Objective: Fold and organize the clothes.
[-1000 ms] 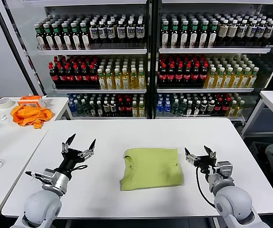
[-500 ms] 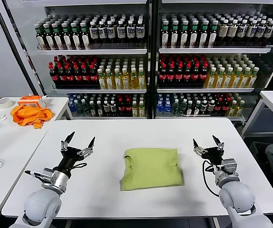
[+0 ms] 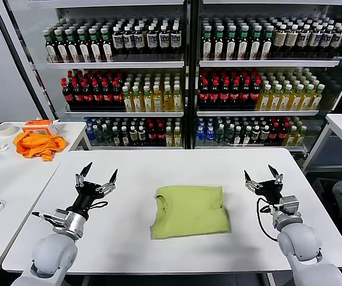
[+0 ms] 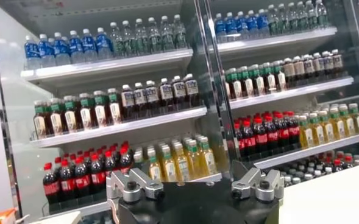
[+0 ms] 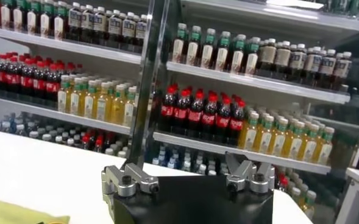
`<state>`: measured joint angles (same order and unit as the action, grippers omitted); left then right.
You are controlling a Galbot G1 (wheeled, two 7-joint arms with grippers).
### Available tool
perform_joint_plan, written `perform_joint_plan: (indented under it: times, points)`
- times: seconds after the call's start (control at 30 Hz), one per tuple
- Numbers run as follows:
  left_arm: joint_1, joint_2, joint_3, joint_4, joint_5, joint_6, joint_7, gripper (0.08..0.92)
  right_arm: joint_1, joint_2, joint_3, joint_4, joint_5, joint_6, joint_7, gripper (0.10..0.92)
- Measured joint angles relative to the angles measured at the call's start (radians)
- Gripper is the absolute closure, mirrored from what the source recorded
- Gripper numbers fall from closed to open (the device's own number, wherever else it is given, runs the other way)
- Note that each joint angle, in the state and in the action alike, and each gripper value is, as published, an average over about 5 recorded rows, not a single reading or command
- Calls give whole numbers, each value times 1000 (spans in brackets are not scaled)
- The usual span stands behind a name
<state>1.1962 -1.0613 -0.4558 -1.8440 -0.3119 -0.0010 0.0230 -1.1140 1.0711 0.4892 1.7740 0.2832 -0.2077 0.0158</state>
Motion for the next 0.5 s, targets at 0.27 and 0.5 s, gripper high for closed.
perform_joint_plan:
  times: [0.27,0.5]
  points:
    - [-16,-28,6,32,34,-34,1,177,16,-16,10,-43,-8,41,-16,203]
    - [-20,-43,18,33,48,-39,1,177,12,-20,12,-48,-16,45,-5,203]
